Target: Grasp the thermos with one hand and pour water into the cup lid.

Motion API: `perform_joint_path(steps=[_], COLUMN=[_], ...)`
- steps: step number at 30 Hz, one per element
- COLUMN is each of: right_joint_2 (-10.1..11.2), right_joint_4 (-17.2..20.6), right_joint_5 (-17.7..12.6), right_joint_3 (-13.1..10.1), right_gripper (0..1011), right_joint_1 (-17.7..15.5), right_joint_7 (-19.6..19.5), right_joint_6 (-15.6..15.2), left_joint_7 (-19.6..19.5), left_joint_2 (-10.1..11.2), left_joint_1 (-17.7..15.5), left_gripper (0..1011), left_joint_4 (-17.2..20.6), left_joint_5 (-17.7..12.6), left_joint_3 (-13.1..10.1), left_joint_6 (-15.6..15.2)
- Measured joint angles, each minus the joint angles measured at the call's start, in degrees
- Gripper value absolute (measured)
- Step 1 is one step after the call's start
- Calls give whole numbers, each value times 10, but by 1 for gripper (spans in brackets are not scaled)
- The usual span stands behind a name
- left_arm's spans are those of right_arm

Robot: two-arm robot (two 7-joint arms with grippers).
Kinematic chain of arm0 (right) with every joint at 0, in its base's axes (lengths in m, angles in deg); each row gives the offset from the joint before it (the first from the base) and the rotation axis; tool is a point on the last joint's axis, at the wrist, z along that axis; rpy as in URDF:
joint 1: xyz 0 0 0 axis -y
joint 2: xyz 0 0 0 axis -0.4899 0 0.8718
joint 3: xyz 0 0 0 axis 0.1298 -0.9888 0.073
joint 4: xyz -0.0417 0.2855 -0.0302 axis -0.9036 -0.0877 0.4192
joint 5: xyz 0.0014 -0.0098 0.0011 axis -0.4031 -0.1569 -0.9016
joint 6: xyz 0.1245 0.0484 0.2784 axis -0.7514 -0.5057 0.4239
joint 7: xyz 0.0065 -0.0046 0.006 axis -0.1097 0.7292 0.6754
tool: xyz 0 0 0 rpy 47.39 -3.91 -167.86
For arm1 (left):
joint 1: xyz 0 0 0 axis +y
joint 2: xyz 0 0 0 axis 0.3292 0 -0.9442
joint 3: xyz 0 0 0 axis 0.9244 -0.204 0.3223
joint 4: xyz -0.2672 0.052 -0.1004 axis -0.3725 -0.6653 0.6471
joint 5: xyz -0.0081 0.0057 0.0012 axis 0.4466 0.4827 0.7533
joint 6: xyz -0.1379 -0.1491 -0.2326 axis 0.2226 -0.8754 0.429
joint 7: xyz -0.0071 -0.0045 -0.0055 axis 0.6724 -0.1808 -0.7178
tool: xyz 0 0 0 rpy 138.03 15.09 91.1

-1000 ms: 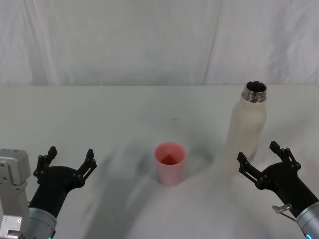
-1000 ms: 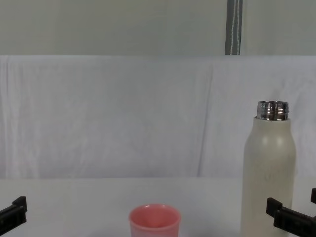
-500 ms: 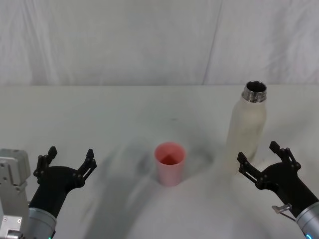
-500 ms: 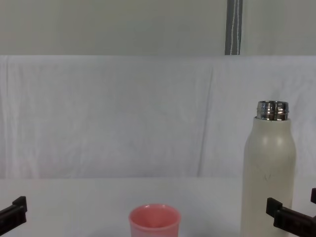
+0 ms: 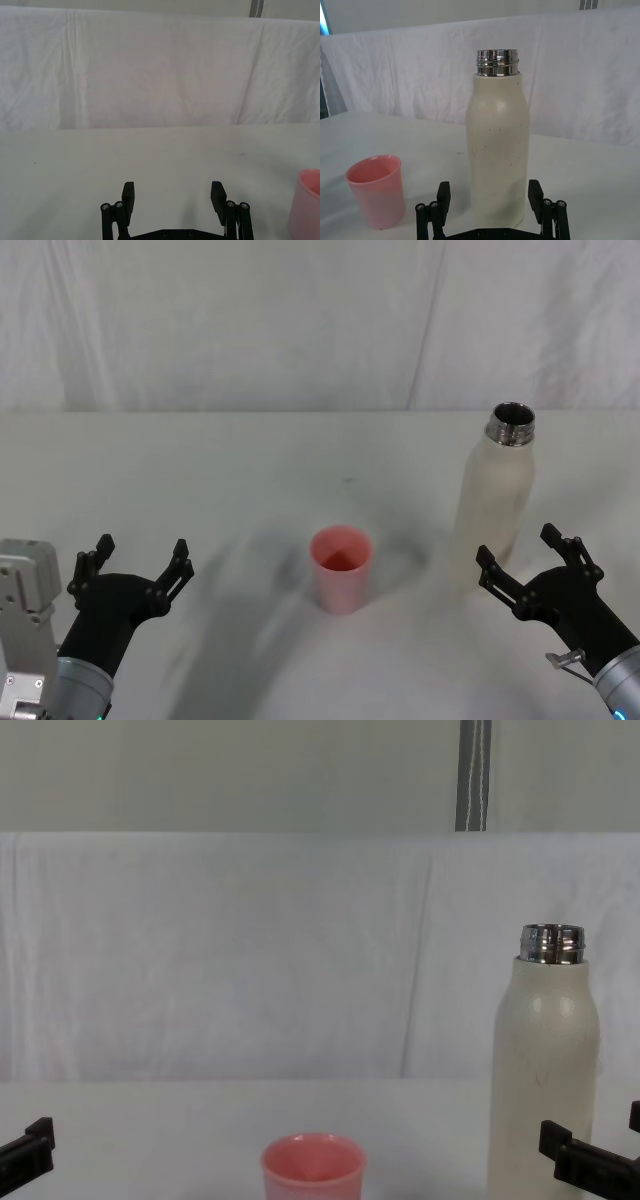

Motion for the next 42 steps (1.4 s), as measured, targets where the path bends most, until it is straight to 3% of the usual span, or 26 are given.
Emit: perform_joint_path(steps=[42], right_joint_2=[0], right_joint_4=[0], right_joint_5=[0], right_joint_3=[0], right_gripper=[1003], right_joint_1=[0], right_joint_7=[0], right_joint_6=[0], left_joint_7=[0], left_joint_2=[0], left_joint_1=[0], left_gripper=[1001], left_joint_4=[0], left_joint_5=[0], left_joint_3=[0], left_joint_6=[0])
